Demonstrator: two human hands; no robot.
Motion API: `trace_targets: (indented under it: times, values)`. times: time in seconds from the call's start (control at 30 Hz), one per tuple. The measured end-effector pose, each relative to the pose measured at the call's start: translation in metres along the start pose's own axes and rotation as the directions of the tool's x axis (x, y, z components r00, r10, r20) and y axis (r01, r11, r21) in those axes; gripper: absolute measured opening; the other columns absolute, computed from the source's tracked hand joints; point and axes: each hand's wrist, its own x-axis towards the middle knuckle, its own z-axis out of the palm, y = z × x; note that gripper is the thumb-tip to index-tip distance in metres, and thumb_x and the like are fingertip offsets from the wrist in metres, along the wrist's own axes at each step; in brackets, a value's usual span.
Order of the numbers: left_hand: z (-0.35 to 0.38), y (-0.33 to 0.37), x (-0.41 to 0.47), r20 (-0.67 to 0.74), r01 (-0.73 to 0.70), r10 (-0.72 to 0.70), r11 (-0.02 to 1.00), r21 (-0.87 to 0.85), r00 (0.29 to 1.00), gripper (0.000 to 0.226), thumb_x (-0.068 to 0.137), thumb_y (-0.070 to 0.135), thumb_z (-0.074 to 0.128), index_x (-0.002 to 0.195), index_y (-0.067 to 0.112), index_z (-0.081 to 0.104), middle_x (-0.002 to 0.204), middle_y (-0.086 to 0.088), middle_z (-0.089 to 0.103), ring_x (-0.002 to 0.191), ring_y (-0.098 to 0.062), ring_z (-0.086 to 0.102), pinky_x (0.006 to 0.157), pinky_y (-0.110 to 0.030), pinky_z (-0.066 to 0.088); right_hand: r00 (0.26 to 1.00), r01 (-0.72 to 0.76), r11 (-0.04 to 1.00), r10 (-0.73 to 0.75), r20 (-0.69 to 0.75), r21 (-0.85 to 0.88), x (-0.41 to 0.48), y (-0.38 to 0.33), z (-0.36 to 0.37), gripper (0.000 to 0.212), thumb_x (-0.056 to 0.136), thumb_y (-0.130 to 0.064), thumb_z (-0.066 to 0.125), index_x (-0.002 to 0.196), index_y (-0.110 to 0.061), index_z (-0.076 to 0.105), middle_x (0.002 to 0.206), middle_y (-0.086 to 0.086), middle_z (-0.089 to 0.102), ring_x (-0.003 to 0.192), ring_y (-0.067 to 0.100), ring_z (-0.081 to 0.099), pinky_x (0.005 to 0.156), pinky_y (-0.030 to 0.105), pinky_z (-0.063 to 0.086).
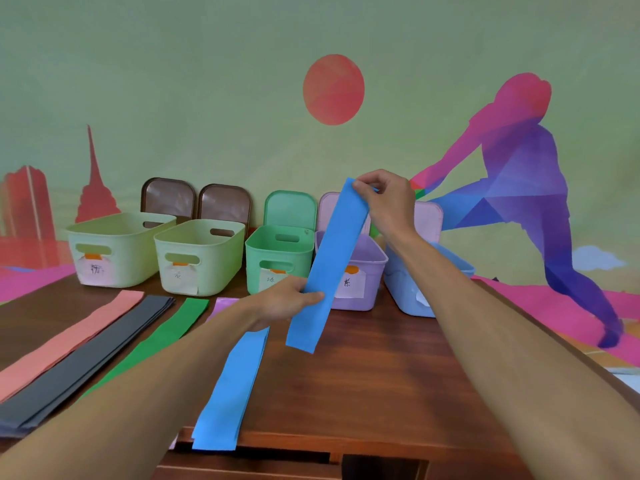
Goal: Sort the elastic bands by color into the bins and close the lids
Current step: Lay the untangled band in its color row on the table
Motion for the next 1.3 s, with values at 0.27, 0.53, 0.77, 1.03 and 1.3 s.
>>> trace_targets:
  times: [0.27, 0.53, 0.77, 1.03, 1.3]
  values:
    - [-0.025, -0.016, -0.049, -0.135, 0.030, -0.028, 0.999, 0.011, 0.990, 0.025, 0.097, 0.028, 0.051, 0.075, 0.018, 0.057, 0.060, 0.017, 0.057, 0.056, 0.000, 0.052, 0.053, -0.012, 0.038, 0.992, -0.128, 0.987, 0.128, -0.007, -0.094, -0.004, 0.027, 0.006, 0.006, 0.084, -0.017, 0.068, 0.085, -0.011, 0.069, 0.063, -0.005, 0.058, 0.050, 0.000, 0.052, 0.056, 0.017, 0.040]
    - [-0.042, -0.050, -0.088, -0.201, 0.237, -0.235, 0.971, -0.013, 0.951, 0.015, 0.095, 0.014, 0.043, 0.096, 0.006, 0.056, 0.090, -0.012, 0.060, 0.077, -0.022, 0.057, 0.068, -0.028, 0.044, 0.900, -0.199, 0.942, 0.285, 0.331, -0.270, -0.035, 0.049, 0.054, 0.023, 0.084, 0.001, 0.056, 0.102, -0.009, 0.066, 0.064, -0.001, 0.062, 0.047, 0.003, 0.058, 0.059, 0.023, 0.051]
    - [-0.028, -0.069, -0.106, -0.018, 0.377, -0.390, 0.899, -0.224, 0.920, 0.010, 0.094, 0.004, 0.045, 0.093, 0.006, 0.055, 0.088, -0.009, 0.067, 0.074, -0.018, 0.066, 0.068, -0.028, 0.057, 0.840, -0.056, 0.929, 0.242, 0.486, -0.365, -0.078, 0.077, 0.110, 0.016, 0.085, -0.008, 0.067, 0.098, -0.001, 0.071, 0.094, 0.017, 0.071, 0.091, 0.025, 0.065, 0.077, 0.020, 0.042]
    - [-0.023, -0.089, -0.093, 0.014, 0.448, -0.457, 0.865, -0.228, 0.890, 0.046, 0.091, 0.010, 0.060, 0.132, 0.000, 0.041, 0.120, -0.017, 0.061, 0.095, -0.027, 0.068, 0.073, -0.037, 0.060, 0.800, -0.055, 0.914, 0.282, 0.530, -0.403, -0.108, 0.120, 0.164, 0.013, 0.083, -0.011, 0.067, 0.093, -0.006, 0.074, 0.099, 0.011, 0.073, 0.096, 0.023, 0.066, 0.089, 0.033, 0.051]
    - [-0.028, -0.086, -0.091, -0.022, 0.461, -0.467, 0.878, -0.130, 0.884, 0.060, 0.089, 0.007, 0.063, 0.139, -0.005, 0.032, 0.078, -0.019, 0.064, 0.036, -0.011, 0.056, 0.038, -0.018, 0.047, 0.754, -0.097, 0.912, 0.329, 0.568, -0.398, -0.117, 0.133, 0.185, 0.013, 0.084, -0.013, 0.067, 0.094, -0.009, 0.074, 0.102, 0.009, 0.072, 0.099, 0.023, 0.064, 0.089, 0.032, 0.051]
